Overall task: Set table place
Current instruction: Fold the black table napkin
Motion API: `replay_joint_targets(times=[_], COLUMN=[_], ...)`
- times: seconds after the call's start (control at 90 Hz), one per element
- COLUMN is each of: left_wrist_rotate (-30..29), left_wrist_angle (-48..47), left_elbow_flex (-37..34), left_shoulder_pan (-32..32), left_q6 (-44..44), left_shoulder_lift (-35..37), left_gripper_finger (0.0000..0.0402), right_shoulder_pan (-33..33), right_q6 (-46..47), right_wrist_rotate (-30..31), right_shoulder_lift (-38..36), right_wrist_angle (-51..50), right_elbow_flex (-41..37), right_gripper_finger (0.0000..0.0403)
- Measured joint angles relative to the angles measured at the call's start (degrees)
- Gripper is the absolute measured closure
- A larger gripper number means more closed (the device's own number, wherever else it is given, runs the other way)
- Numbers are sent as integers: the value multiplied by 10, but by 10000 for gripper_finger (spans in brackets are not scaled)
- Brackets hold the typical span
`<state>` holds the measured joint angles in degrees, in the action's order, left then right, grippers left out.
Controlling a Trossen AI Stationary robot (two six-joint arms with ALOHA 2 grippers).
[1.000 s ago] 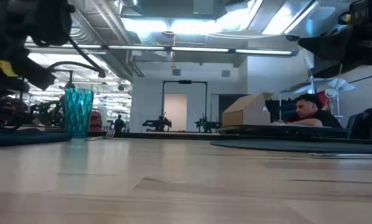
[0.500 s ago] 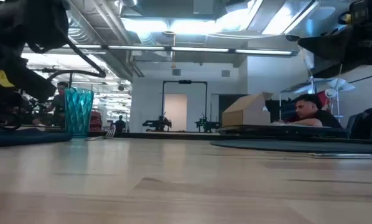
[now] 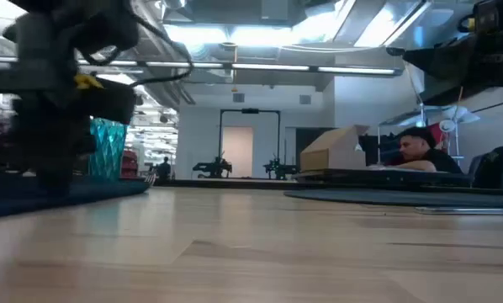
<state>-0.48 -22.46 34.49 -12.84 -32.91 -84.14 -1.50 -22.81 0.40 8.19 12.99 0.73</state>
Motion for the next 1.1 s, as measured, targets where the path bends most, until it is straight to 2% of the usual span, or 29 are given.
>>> replay_joint_targets(times=[0.111,0.2,0.344,0.433,0.544,0.622,0.844,1.1], left_wrist_rotate=[-12,-13,-20,-43,-89,-114,-121,-109], left_wrist_angle=[30,9,-67,-147,-208,-241,-158,-48], left_elbow_flex=[0,20,88,124,134,115,44,42], left_shoulder_pan=[29,43,36,28,33,50,114,121], left_q6=[34,46,68,68,55,51,75,92], left_shoulder_lift=[-1,3,11,11,11,10,0,-13], left_gripper_finger=[402,402,402,402,402,402,402,402], right_shoulder_pan=[0,0,0,0,0,0,0,0], right_q6=[0,0,0,0,0,-4,-17,-17], right_wrist_rotate=[0,0,0,0,0,0,0,0], right_shoulder_lift=[0,0,0,0,0,0,0,0], right_wrist_angle=[0,1,2,2,1,1,0,-3], right_elbow_flex=[0,0,0,0,0,0,0,0], right_gripper_finger=[403,403,403,403,403,403,403,403])
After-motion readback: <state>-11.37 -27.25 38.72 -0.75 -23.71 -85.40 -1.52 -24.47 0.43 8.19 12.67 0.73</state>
